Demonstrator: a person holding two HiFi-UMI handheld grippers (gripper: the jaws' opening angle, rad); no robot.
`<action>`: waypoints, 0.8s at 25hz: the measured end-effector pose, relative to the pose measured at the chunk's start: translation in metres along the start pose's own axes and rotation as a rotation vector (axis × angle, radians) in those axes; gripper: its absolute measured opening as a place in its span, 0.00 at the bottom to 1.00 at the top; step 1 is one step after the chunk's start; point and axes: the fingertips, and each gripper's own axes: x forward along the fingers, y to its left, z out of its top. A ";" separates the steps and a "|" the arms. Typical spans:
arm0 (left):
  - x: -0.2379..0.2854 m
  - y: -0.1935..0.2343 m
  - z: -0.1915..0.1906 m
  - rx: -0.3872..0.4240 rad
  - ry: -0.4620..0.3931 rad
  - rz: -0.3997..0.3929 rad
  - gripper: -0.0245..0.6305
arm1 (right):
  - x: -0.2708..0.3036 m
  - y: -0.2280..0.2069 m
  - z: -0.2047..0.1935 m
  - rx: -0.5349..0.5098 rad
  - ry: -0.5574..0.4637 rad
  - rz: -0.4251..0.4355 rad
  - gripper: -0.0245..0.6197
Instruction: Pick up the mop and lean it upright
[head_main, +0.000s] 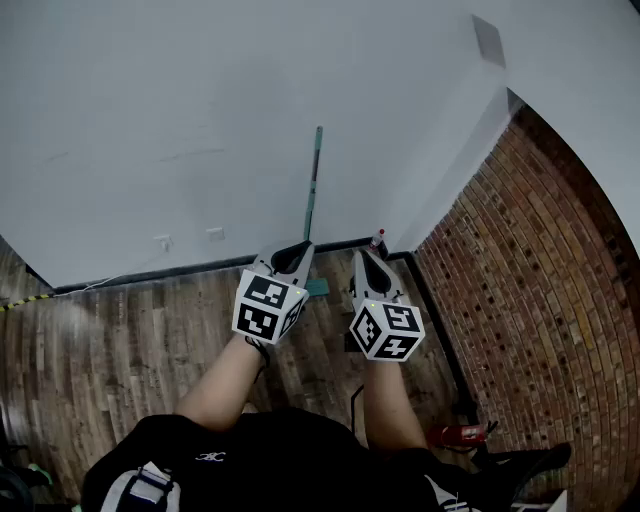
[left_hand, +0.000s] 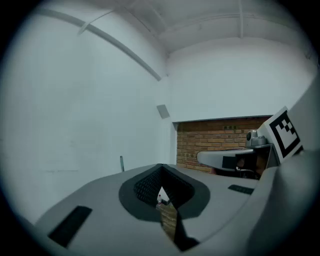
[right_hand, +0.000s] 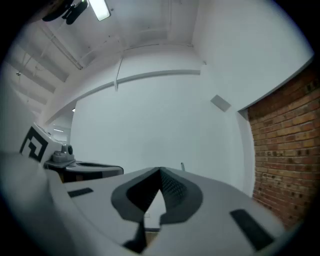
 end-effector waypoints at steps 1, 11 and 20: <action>0.001 0.001 0.001 0.003 -0.003 0.000 0.02 | 0.002 0.002 0.000 -0.002 0.001 0.005 0.06; -0.009 0.040 -0.005 -0.012 -0.011 -0.023 0.02 | 0.026 0.036 -0.016 0.019 0.010 -0.020 0.06; 0.022 0.067 -0.036 -0.054 0.052 -0.066 0.02 | 0.063 0.036 -0.049 0.023 0.083 -0.027 0.06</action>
